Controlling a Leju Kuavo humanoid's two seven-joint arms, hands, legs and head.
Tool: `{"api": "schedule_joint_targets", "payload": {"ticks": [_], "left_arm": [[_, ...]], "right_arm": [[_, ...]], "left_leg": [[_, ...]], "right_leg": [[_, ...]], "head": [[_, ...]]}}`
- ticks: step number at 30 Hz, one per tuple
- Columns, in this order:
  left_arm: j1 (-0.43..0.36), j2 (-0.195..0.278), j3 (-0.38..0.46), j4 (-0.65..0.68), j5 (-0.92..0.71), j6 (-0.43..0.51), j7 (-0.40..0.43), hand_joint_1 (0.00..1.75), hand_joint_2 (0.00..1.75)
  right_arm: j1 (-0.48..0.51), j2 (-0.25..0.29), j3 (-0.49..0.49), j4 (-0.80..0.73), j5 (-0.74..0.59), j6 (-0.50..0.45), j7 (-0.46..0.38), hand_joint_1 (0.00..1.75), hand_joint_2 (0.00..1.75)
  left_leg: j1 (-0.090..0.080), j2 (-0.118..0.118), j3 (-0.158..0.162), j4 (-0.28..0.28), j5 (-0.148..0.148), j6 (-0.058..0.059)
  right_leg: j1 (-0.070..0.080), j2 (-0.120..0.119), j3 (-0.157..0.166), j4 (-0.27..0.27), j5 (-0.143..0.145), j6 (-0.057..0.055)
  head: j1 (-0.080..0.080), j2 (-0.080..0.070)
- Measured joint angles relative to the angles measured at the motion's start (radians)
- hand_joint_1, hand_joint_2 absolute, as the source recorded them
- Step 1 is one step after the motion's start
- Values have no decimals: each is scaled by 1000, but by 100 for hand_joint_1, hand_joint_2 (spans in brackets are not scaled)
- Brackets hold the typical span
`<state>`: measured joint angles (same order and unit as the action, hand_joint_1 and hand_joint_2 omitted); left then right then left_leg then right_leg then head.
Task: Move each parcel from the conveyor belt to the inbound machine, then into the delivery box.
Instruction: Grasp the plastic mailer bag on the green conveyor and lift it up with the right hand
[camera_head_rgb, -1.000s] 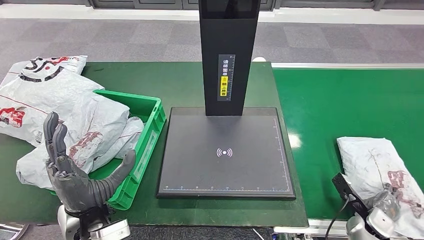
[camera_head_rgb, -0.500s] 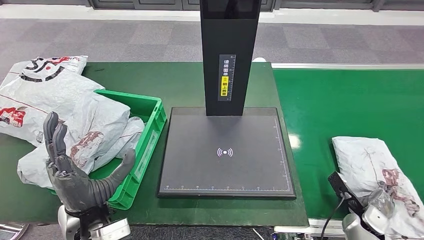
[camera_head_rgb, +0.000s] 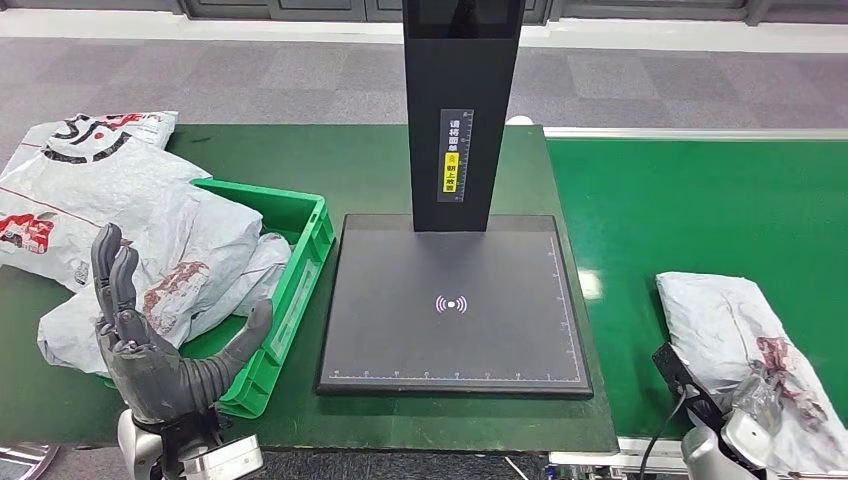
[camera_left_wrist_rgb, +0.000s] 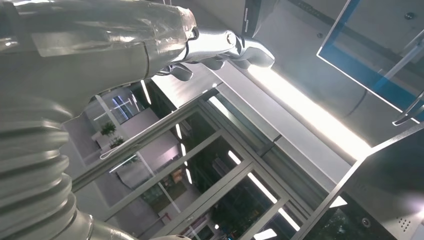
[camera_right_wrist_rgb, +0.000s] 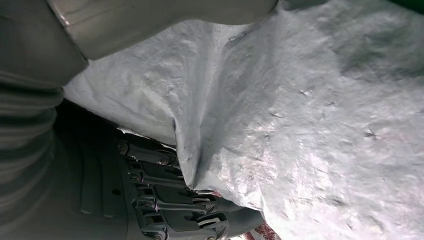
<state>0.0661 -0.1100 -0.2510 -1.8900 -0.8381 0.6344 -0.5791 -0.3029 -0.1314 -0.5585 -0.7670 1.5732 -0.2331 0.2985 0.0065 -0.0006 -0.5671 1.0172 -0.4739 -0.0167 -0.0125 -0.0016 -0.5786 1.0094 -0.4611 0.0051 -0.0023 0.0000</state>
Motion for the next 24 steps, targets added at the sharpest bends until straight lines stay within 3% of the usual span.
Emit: {"api": "schedule_joint_targets", "payload": {"ticks": [3,4,7,8,24], "left_arm": [[0,-1,0,0,-2,0,0,0,175],[0,-2,0,0,-3,0,0,0,175],[1,-2,0,0,-7,0,0,0,175],[1,-2,0,0,-7,0,0,0,175],[0,-2,0,5,-4,-10,-10,0,175]], "right_arm": [[-2,1,0,3,0,-1,-2,1,175],[-3,1,0,4,0,-1,-3,27,175],[-6,2,0,7,0,1,-5,158,175],[-7,2,0,9,0,2,-6,175,175],[-15,2,0,12,0,11,-41,175,175]], "left_leg": [[0,0,0,0,0,0],[0,0,0,0,0,0],[0,0,0,0,0,0],[0,0,0,0,0,0],[0,0,0,1,0,1]], "right_leg": [[0,0,0,0,0,0],[0,0,0,0,0,0],[0,0,0,0,0,1],[0,0,0,0,0,1],[0,0,0,0,1,1]], "head": [[0,0],[0,0],[0,0],[0,0],[0,0]]}}
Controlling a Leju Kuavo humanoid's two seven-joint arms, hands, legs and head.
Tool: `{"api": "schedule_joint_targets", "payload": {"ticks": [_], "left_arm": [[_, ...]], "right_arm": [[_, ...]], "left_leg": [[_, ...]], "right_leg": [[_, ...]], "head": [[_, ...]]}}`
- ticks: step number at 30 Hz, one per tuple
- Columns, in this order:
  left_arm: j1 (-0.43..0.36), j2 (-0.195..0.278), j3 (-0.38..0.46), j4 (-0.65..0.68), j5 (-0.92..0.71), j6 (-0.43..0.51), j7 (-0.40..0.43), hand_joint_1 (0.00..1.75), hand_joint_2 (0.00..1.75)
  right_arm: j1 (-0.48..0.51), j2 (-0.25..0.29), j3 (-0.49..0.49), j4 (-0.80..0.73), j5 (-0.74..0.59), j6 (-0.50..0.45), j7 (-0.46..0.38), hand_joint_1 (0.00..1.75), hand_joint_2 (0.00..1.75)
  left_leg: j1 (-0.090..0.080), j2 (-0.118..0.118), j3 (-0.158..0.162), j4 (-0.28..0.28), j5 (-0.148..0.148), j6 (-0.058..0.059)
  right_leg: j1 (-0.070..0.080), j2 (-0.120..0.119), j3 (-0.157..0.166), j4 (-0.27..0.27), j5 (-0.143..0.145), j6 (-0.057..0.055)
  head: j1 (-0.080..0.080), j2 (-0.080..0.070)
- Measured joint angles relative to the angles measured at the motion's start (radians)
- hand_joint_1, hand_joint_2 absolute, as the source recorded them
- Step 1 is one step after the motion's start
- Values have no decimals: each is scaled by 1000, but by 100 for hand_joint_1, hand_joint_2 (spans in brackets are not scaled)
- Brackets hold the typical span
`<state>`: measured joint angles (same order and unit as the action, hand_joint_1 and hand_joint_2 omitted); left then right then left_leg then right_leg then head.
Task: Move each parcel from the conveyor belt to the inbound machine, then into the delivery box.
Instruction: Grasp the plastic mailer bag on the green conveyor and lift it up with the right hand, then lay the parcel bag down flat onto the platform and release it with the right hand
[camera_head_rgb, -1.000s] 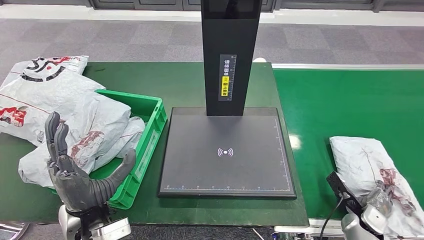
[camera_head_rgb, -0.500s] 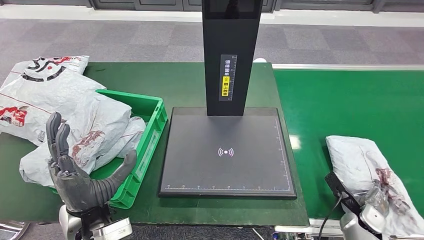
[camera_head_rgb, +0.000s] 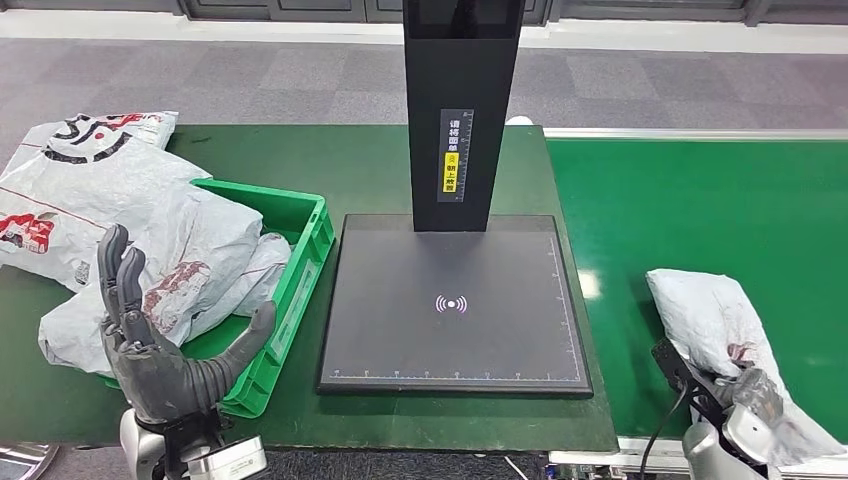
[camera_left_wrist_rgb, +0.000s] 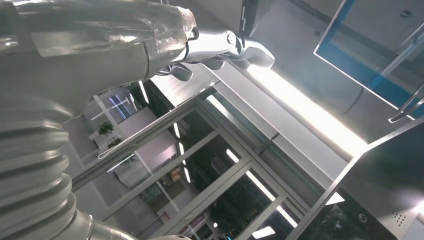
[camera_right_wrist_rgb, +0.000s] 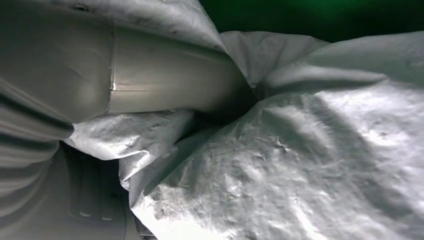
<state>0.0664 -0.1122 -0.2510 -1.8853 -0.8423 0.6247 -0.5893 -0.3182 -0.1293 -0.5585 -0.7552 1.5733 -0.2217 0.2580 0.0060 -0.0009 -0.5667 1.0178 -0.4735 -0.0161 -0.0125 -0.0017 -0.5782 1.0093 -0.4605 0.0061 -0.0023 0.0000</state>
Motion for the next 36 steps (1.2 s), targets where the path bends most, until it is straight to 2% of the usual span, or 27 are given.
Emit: {"api": "schedule_joint_targets", "payload": {"ticks": [6,10,13,15,19,24,30,36], "left_arm": [[1,0,0,0,0,0,0,0,175],[3,0,0,-4,-6,2,1,0,175],[10,0,0,-12,-11,7,0,0,175],[17,0,0,-17,-14,10,-1,0,175],[25,0,0,-23,-15,11,-1,0,175],[35,0,0,-28,-21,12,-5,0,175],[49,0,0,-37,-28,20,-7,0,175],[57,2,0,-47,-31,20,-4,0,175]], "right_arm": [[-1,8,0,0,-16,-29,-43,175,175],[3,37,0,-32,-105,-64,-157,175,175],[18,79,14,-115,-216,-61,-263,175,175],[30,107,42,-182,-266,-49,-297,175,175],[41,139,82,-271,-295,-37,-307,175,175],[70,168,146,-381,-367,-52,-385,175,175],[94,194,317,-550,-377,-49,-374,175,175],[114,198,458,-650,-376,-49,-359,175,175]], "left_leg": [[0,0,-1,0,0,0],[0,1,-8,0,-1,1],[0,2,-9,0,-1,0],[0,1,-6,0,0,0],[0,-4,-5,0,2,-1],[0,-4,-8,0,2,-1],[0,-3,-8,0,2,-1],[1,-3,-9,0,2,-1]], "right_leg": [[0,0,1,0,0,0],[0,2,0,0,0,0],[0,2,-2,0,0,0],[0,2,-4,0,1,0],[1,-3,-5,0,1,-1],[0,-3,-7,0,1,-1],[0,-2,-8,0,1,-1],[0,-2,-8,0,1,-1]], "head": [[0,0],[0,0],[0,0],[0,0],[0,0],[0,0],[0,0],[0,0]]}}
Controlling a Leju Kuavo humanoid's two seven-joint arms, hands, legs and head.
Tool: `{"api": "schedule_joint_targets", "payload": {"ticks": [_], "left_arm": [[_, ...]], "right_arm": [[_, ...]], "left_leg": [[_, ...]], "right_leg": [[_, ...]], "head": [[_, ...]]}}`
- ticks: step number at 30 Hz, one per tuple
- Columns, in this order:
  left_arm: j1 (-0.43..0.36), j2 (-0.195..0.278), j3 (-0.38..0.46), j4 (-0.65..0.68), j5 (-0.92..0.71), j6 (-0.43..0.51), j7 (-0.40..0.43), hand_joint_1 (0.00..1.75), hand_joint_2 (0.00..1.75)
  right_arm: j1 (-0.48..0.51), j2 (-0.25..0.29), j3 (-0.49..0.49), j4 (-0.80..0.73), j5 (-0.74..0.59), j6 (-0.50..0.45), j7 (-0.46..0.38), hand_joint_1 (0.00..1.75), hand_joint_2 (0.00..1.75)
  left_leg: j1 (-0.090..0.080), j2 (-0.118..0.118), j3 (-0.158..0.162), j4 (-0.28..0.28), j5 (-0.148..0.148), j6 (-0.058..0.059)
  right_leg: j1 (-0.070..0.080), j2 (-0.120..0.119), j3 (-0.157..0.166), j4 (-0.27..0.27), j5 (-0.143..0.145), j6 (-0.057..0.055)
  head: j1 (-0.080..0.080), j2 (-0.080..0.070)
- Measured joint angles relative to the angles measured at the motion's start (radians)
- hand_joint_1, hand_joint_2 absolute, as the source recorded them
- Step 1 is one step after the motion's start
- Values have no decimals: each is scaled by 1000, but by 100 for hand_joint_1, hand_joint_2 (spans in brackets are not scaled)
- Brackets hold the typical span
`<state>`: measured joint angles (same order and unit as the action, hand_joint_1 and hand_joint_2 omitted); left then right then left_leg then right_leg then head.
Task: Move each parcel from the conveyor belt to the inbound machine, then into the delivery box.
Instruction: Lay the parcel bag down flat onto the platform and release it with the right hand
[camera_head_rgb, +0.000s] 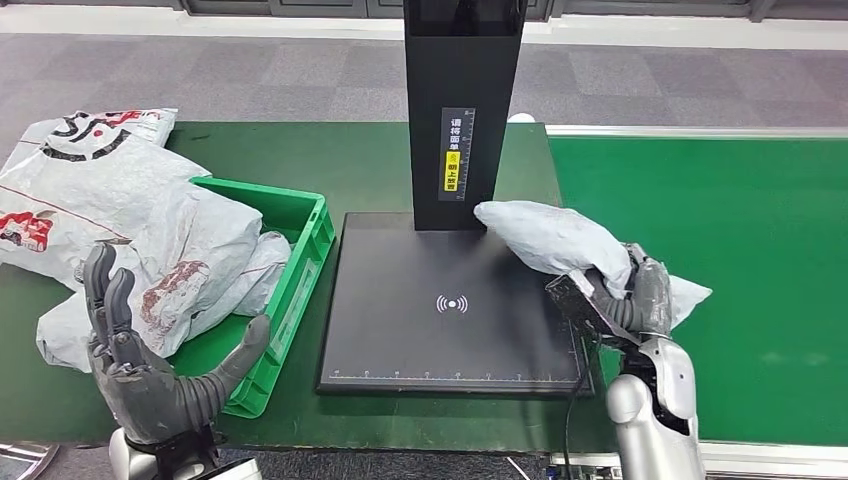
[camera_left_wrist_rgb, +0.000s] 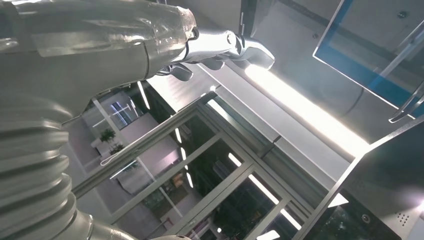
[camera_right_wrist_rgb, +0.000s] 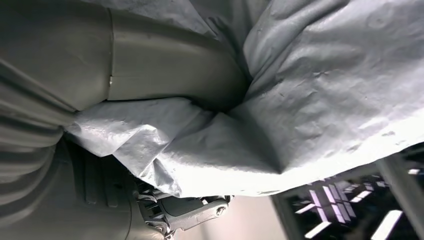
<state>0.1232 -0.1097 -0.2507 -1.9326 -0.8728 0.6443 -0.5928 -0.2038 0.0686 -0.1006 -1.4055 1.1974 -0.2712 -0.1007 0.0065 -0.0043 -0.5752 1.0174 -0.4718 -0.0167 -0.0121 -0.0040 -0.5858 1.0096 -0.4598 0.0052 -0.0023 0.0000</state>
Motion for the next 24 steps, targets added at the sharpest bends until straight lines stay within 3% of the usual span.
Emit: {"api": "schedule_joint_targets", "payload": {"ticks": [24], "left_arm": [[15,21,0,-15,8,-1,-8,0,175]], "right_arm": [[29,-6,196,-78,-13,11,-22,175,175]], "left_leg": [[0,0,0,0,0,0]], "right_leg": [[0,0,0,0,0,0]], "head": [[0,0]]}}
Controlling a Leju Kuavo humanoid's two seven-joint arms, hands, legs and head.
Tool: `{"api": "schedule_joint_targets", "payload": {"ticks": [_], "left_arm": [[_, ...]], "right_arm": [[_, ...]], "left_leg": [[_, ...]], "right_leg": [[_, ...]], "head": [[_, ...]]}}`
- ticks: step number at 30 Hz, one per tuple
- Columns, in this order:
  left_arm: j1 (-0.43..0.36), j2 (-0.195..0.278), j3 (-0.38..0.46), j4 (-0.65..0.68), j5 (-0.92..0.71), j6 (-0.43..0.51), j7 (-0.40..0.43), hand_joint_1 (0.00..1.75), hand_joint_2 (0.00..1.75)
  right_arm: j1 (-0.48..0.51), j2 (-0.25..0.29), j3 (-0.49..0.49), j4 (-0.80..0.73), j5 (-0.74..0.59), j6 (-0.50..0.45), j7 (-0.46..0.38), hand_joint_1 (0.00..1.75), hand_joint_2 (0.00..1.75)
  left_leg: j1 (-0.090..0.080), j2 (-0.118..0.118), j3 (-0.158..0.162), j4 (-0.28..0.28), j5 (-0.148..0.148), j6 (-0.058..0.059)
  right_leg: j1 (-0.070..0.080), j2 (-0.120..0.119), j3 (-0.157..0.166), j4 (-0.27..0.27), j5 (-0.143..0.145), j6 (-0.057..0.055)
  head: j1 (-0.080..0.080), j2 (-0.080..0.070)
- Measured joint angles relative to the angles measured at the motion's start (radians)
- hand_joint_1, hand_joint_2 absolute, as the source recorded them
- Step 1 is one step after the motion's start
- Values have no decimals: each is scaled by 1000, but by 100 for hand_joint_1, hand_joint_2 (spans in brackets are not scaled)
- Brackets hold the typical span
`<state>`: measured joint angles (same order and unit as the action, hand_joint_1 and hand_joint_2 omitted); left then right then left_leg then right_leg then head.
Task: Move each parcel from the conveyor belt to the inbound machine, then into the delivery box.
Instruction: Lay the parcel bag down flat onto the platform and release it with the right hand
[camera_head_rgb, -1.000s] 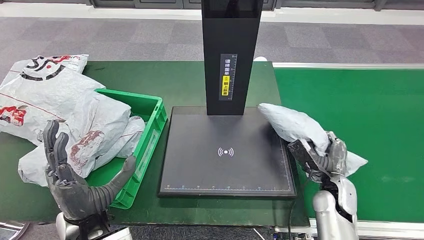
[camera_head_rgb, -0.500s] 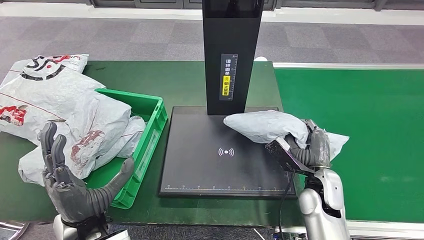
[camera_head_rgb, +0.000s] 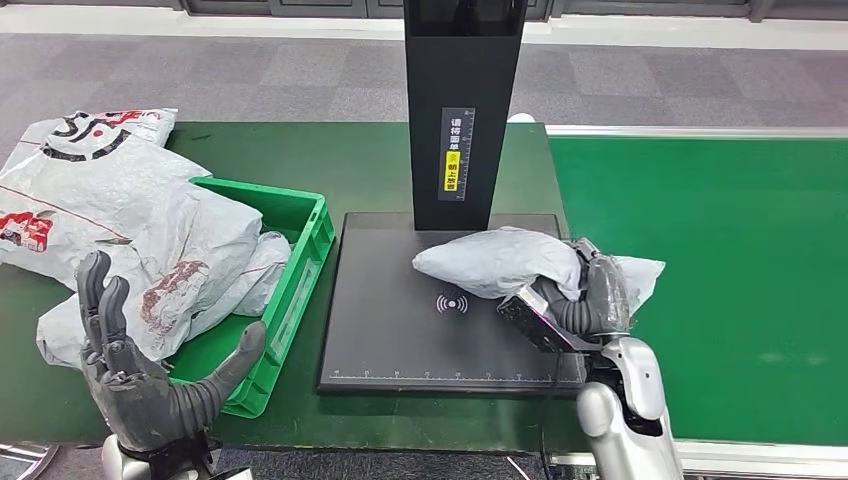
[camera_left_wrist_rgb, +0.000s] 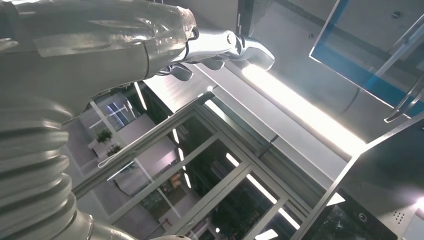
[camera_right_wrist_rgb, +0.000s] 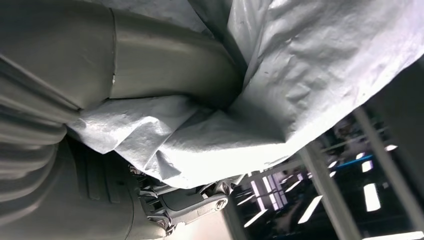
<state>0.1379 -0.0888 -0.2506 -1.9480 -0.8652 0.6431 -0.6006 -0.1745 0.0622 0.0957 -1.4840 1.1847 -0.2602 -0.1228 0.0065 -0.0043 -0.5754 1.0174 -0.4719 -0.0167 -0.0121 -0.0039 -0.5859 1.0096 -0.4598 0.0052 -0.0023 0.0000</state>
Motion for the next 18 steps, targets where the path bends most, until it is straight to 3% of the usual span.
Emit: {"api": "schedule_joint_targets", "payload": {"ticks": [18], "left_arm": [[-51,3,0,53,28,-13,-21,0,175]], "right_arm": [[-81,3,162,223,-13,19,-29,175,175]], "left_leg": [[0,0,0,0,0,0]], "right_leg": [[0,1,0,0,0,0]], "head": [[0,0]]}}
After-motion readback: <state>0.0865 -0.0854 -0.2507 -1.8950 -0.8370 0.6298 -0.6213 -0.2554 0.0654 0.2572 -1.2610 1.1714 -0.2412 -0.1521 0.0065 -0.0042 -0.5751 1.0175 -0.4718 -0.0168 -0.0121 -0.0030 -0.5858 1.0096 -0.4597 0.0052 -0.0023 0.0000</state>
